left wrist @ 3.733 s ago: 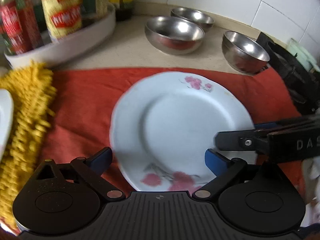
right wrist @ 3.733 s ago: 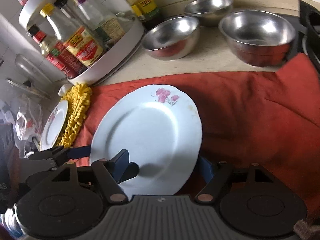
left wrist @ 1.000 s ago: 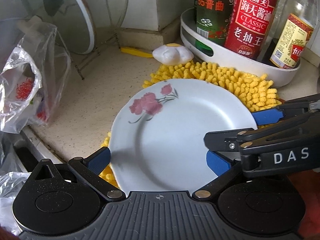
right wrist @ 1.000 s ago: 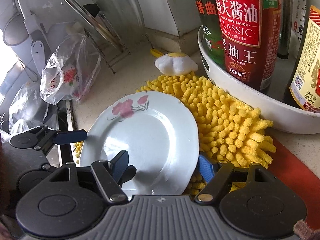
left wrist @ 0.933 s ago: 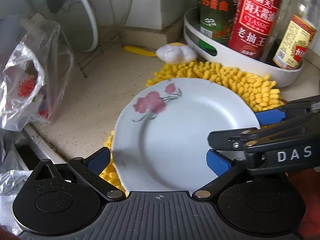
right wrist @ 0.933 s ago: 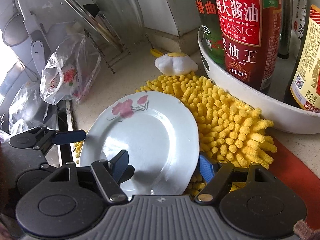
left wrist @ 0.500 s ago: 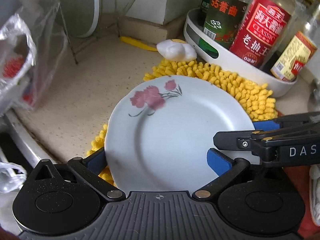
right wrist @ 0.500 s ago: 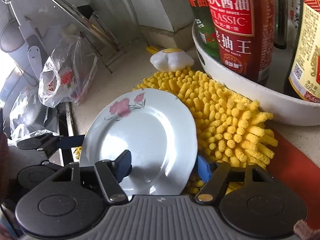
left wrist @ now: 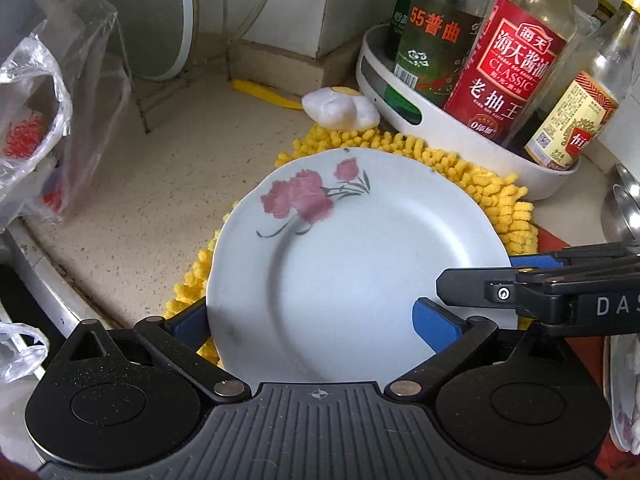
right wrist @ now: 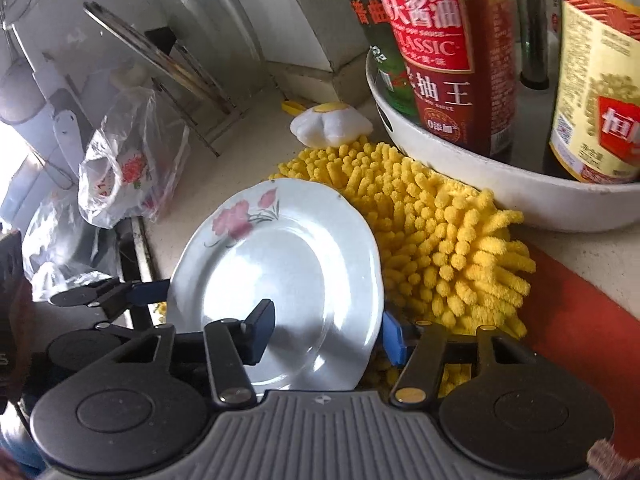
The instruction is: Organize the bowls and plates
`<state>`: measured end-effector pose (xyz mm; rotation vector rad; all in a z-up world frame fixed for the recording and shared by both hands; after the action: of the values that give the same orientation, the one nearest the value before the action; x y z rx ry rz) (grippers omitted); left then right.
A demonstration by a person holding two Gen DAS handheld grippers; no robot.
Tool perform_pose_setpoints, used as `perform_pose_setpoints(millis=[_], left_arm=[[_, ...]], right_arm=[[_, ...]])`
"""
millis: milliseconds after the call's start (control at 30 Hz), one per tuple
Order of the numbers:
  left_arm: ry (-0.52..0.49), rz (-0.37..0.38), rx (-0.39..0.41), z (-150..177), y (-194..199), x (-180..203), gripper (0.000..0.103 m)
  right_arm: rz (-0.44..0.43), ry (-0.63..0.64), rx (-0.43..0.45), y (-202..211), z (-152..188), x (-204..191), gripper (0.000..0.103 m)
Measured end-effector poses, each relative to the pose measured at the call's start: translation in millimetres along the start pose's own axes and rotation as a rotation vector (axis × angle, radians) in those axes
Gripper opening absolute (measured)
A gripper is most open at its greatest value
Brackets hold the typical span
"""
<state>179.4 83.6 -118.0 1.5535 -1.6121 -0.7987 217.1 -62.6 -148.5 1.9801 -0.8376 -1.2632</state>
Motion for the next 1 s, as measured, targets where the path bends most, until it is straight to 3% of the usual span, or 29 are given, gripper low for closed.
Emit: perform_pose_setpoints(millis=[467, 1000], left_arm=[[-0.037, -0.01, 0.009, 3, 17, 23, 0.102], [-0.181, 0.041, -0.004, 20, 19, 106, 0.102]], right_arm=[[-0.019, -0.057, 0.031, 25, 11, 7, 0.053], [0.013, -0.192, 0.066, 78, 55, 61, 0.053]])
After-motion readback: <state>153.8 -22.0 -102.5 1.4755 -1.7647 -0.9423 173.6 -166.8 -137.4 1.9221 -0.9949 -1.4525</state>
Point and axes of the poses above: each gripper's, at about its wrist camera, not at the fingertips, and y roughly against the way its jaws point, x to its right, z to its underside, the point moved 5 cm from there along -y, roughly the way its jaws point, and after that the axes turned 3 degrees about -y, right-handed, at the moved point
